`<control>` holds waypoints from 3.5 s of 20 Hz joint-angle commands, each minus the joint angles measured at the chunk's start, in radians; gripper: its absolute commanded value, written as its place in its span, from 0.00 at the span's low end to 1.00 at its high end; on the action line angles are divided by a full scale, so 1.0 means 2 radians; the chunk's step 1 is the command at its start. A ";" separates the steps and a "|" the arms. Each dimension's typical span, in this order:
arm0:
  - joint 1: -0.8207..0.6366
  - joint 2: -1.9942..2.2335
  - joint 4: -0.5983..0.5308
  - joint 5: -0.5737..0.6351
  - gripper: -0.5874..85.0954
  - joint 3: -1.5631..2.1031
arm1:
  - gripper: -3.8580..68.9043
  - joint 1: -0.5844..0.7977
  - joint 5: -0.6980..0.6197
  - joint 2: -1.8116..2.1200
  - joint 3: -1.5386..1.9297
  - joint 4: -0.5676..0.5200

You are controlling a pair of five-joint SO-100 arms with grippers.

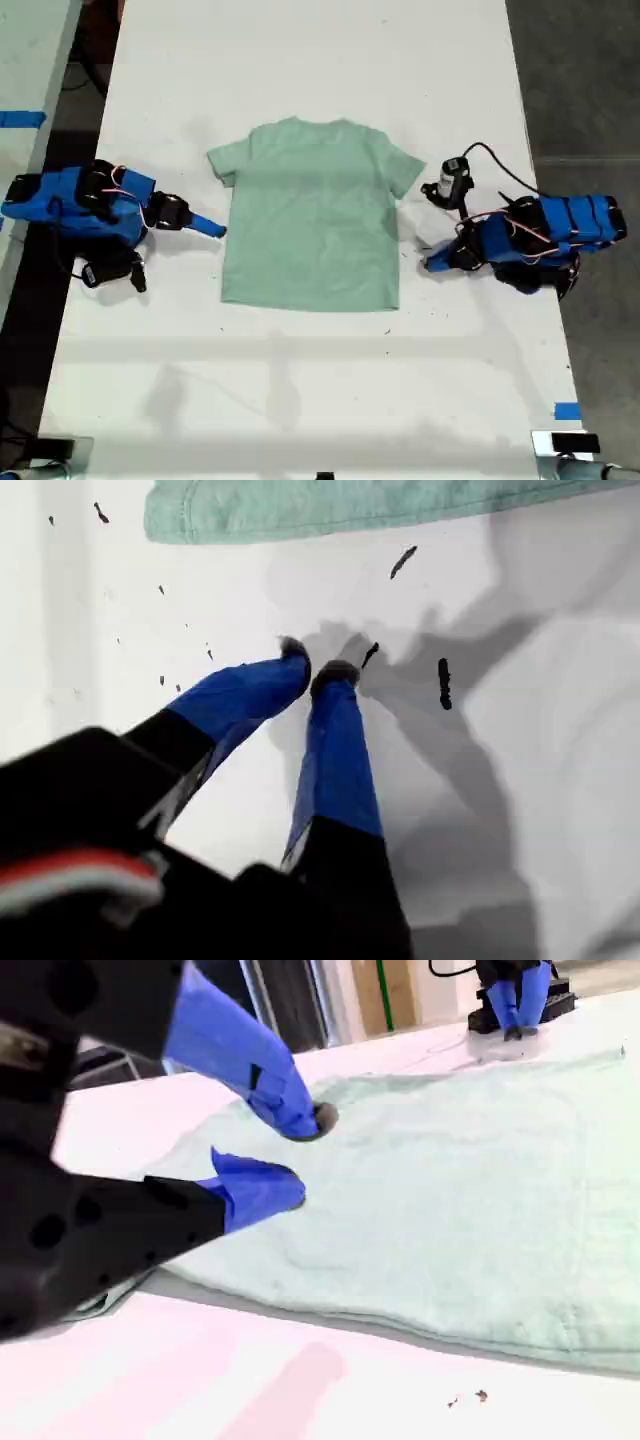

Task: Fold t shirt

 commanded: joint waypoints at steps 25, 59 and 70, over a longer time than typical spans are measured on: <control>-0.085 0.008 -0.005 -0.030 0.12 0.021 | 0.48 0.529 -0.010 -0.667 -0.436 -0.204; -0.079 0.008 -0.005 -0.038 0.06 0.021 | 0.34 0.291 0.005 -0.936 -0.936 -0.076; -0.145 0.008 -0.005 -0.058 0.06 0.021 | 0.08 0.120 0.153 -0.110 -0.079 -0.128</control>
